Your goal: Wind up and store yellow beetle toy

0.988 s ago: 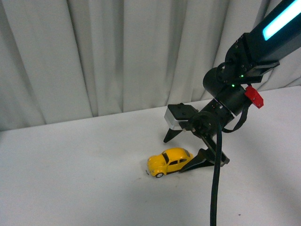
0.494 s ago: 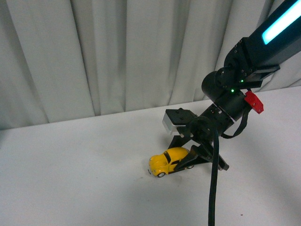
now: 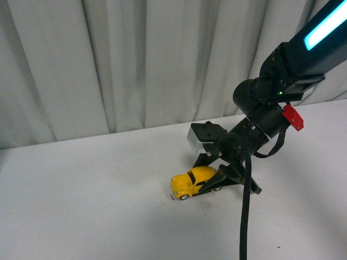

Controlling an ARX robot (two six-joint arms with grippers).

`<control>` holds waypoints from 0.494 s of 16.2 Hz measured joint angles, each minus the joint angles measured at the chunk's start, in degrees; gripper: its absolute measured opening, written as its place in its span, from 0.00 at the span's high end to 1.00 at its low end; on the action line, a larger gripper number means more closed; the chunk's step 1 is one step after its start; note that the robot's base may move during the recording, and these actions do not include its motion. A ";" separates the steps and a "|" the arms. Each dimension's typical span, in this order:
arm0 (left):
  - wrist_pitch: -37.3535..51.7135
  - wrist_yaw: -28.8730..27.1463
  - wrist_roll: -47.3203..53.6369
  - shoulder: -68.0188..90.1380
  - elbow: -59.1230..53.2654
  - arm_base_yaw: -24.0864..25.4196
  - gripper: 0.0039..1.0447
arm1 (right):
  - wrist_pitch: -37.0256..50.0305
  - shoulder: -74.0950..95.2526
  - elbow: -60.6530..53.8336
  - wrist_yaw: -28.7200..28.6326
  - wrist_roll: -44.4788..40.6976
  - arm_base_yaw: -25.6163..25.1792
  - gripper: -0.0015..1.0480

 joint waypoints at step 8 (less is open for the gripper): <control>0.00 0.00 -0.02 0.00 0.00 0.00 0.06 | 10.40 -3.23 -9.51 -2.89 4.55 -3.82 0.60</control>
